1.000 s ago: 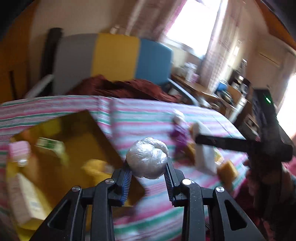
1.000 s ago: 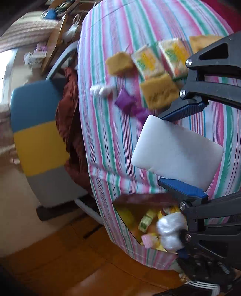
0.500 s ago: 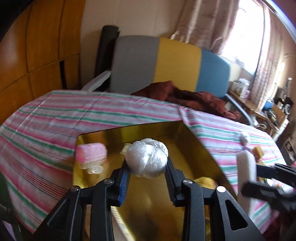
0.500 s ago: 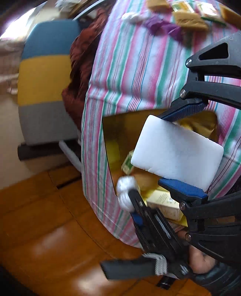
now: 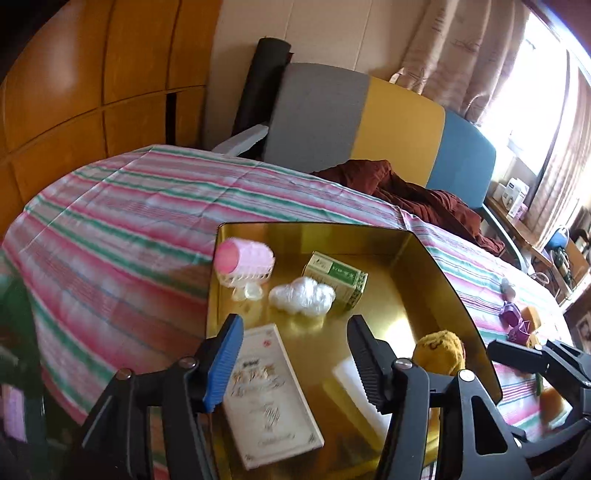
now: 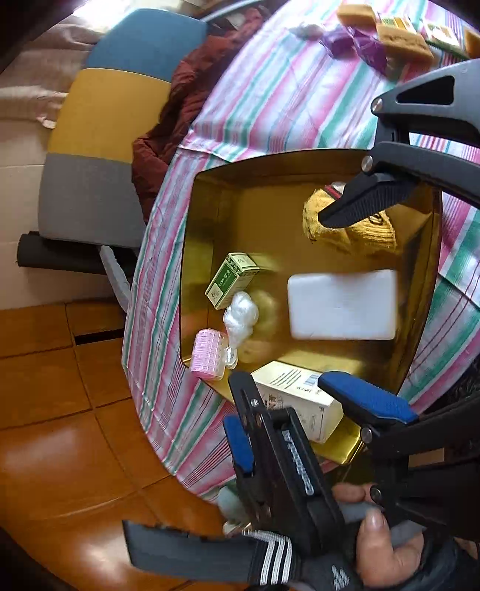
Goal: Organize objects
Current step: 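Carry ball and foam block into the gold tray and open both tools, then lift both open tools away from the gold tray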
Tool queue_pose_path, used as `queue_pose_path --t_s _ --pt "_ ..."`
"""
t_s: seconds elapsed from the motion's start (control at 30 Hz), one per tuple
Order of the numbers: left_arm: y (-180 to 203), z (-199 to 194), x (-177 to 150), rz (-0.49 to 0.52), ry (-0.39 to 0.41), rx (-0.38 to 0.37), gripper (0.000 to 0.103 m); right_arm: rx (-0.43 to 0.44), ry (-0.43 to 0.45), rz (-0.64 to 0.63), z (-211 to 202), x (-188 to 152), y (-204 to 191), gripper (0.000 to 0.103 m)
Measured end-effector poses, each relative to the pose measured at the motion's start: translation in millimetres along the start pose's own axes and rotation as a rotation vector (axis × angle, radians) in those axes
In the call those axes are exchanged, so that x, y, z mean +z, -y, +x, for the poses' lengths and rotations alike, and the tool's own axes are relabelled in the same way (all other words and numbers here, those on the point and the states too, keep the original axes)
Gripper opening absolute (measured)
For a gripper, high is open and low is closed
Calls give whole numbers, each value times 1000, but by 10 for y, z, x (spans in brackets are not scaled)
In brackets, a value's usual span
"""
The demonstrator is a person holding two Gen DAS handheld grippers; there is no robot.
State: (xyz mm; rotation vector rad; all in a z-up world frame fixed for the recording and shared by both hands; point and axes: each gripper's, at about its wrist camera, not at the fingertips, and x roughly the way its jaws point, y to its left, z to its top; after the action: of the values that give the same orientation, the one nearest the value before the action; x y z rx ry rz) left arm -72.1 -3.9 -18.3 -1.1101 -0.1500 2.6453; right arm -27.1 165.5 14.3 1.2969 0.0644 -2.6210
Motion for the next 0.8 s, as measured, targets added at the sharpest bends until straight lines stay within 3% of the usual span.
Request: queue_pose_path --t_s 0.8 --pt "155 -255 -93 30 1 -7 63 -127 68 -14 -237 -112 19 82"
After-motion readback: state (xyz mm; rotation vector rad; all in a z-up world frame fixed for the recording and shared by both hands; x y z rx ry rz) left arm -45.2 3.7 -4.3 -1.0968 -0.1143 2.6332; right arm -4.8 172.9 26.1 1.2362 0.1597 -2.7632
